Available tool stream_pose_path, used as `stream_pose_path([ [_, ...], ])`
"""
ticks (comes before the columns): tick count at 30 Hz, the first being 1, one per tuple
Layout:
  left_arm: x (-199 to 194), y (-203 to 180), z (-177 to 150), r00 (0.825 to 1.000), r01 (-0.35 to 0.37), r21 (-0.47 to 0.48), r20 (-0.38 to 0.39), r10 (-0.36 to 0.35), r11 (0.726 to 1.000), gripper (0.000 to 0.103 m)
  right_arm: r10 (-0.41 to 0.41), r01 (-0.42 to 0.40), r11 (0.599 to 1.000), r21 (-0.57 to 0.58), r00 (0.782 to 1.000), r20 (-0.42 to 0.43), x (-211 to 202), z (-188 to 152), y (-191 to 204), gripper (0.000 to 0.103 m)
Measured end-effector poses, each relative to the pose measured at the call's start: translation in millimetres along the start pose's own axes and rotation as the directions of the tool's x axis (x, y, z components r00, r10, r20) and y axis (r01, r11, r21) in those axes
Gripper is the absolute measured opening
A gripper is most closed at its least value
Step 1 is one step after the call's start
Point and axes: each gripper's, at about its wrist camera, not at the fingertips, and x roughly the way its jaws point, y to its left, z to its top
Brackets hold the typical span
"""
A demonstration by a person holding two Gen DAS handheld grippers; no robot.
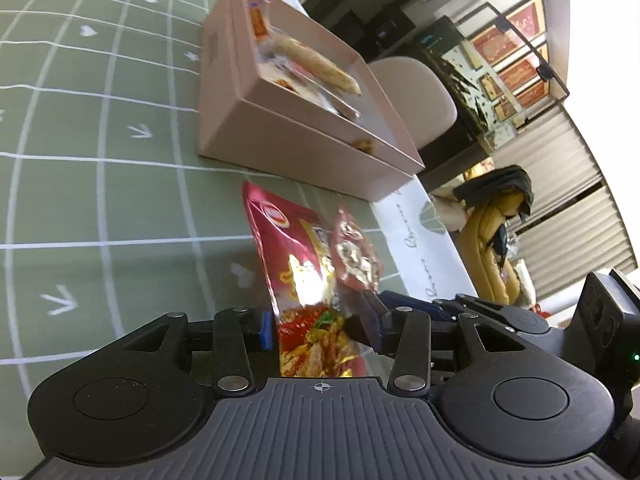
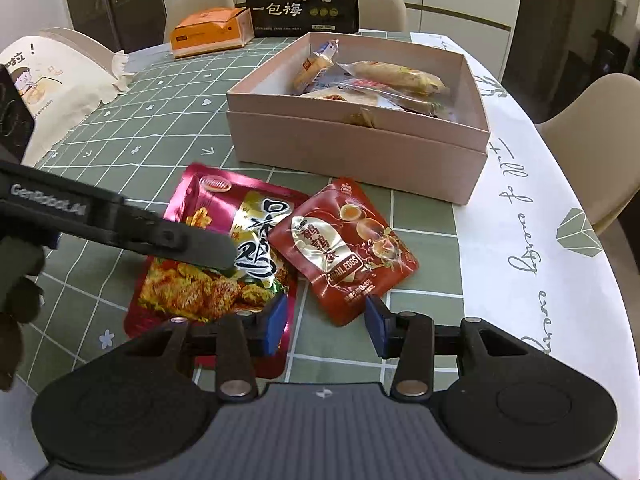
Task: Organize snacks
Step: 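Grasp the pink spicy bag with the left tool while the right tool grasps the quail egg packet, then carry both bags over the pink box and open both tools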
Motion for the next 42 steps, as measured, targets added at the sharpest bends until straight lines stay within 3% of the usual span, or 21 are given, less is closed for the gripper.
stream_pose_path([
  [4,-12.7,-25.6,-0.3,1.000,0.002,0.094,0.016,-0.004,0.996,0.044,0.020,-0.020,1.000,0.004,1.000,0.006,-4.5,-2.8,-4.0,0.043],
  [8,0.3,-35.5,6.0,0.992,-0.128,0.124,0.028,0.125,0.984,0.044,0.031,-0.031,1.000,-0.001,1.000,0.005,-4.5,-7.6,-6.3,0.043],
  [12,12.5,-30.7,2.8,0.981,-0.192,0.087,0.036,0.189,0.978,0.033,0.051,-0.051,0.999,-0.019,0.999,0.003,-6.3,-7.7,-5.6,0.043],
  [15,-1.0,-26.5,-4.0,0.984,-0.162,0.045,0.077,0.158,0.986,0.026,0.081,-0.080,0.995,-0.063,0.997,0.012,-17.3,-7.5,-9.6,0.055],
  [17,-10.9,-25.3,-8.7,0.983,-0.170,0.028,0.076,0.167,0.985,0.025,0.072,-0.067,0.993,-0.098,0.996,0.053,-28.9,-5.9,-16.0,0.076],
  [18,-15.8,-25.0,-11.3,0.982,-0.180,0.023,0.068,0.178,0.983,0.025,0.063,-0.054,0.992,-0.117,0.995,0.072,-32.9,-4.1,-19.3,0.077],
  [25,-53.6,-30.9,-37.1,0.952,-0.301,0.009,0.051,0.300,0.954,0.024,0.075,-0.065,0.979,-0.193,0.996,0.042,-8.9,21.6,-33.1,0.077],
  [30,-61.4,-34.5,-46.0,0.940,-0.339,-0.002,0.037,0.339,0.941,0.024,0.108,-0.111,0.977,-0.182,0.994,-0.027,28.7,38.4,-32.4,0.078],
  [33,-63.1,-34.5,-47.8,0.937,-0.346,-0.005,0.039,0.346,0.938,0.025,0.104,-0.111,0.975,-0.192,0.994,-0.044,37.6,40.6,-24.1,0.081],
  [35,-61.9,-35.5,-47.6,0.936,-0.350,-0.005,0.043,0.350,0.937,0.025,0.110,-0.119,0.976,-0.184,0.992,-0.056,35.3,40.2,-18.1,0.072],
  [38,-59.4,-34.5,-46.7,0.937,-0.347,0.003,0.043,0.347,0.938,0.026,0.148,-0.160,0.973,-0.167,0.985,-0.084,27.1,36.8,-10.8,0.070],
  [42,-53.7,-31.9,-43.7,0.941,-0.337,0.007,0.042,0.337,0.941,0.029,0.143,-0.155,0.973,-0.170,0.986,-0.083,5.7,25.9,-1.9,0.070],
])
